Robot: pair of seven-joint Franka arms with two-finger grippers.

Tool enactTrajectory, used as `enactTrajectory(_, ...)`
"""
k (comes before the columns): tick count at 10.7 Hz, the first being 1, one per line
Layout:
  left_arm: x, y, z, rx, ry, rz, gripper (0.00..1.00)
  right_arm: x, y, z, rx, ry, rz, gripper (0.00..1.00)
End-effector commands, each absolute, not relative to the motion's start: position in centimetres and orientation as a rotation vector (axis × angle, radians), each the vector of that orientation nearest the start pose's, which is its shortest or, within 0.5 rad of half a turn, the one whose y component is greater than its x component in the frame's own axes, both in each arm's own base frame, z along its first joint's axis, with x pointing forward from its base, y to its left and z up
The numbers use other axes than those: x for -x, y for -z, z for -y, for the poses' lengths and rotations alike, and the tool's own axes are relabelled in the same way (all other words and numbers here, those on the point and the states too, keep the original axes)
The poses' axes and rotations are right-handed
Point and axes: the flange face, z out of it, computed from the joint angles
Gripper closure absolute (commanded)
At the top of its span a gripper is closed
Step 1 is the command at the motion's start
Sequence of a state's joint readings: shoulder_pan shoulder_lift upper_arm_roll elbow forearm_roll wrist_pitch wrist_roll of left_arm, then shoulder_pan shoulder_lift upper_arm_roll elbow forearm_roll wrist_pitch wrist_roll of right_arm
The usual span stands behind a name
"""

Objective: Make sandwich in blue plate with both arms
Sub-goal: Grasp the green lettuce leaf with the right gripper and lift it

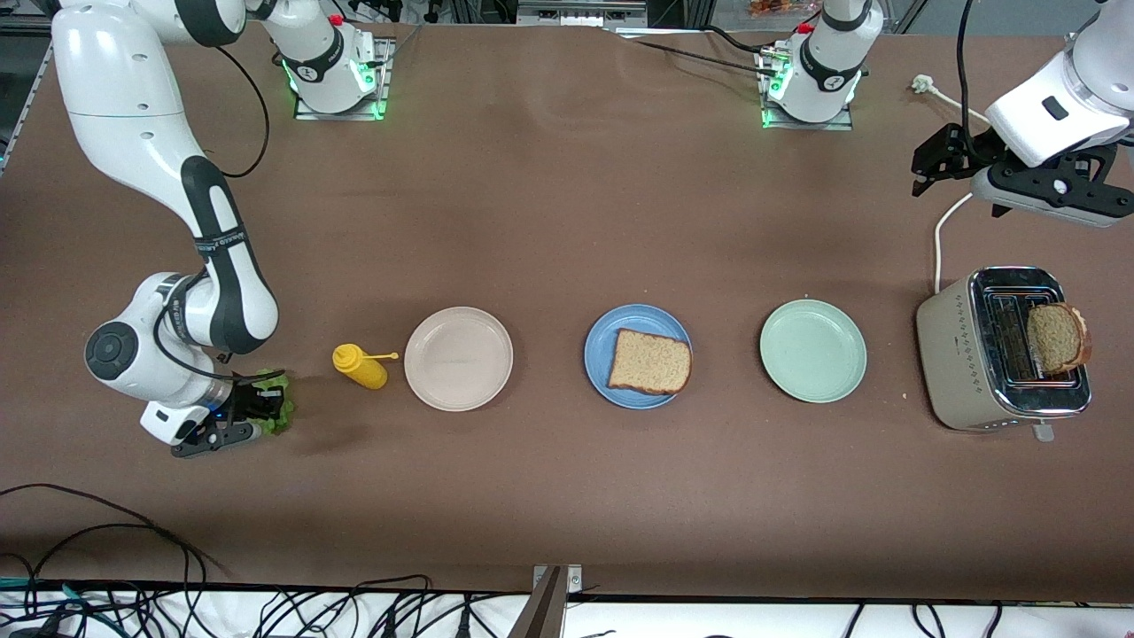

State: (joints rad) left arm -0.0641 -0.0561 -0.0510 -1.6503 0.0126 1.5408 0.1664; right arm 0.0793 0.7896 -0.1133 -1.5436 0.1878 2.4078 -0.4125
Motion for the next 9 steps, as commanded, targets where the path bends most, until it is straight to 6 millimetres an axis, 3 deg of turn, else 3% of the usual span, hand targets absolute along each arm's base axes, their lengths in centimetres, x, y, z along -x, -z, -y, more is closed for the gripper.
enactTrajectory(1, -53.2, -61.2, 6.3, 3.077, -0.108, -0.432, 0.00, -71.1, -22.9, -0.6, 3.017, 0.096, 0.473, 1.00)
enactTrajectory(7, -53.9, -59.8, 6.6, 3.075, -0.146, -0.442, 0.00, -69.0, -33.1, -1.3, 2.959, -0.048, 0.507, 1.00)
enactTrajectory(9, -54.6, -60.2, 7.9, 3.070, -0.127, -0.472, 0.00, -67.8, -37.1, -1.4, 2.941, -0.096, 0.520, 1.00)
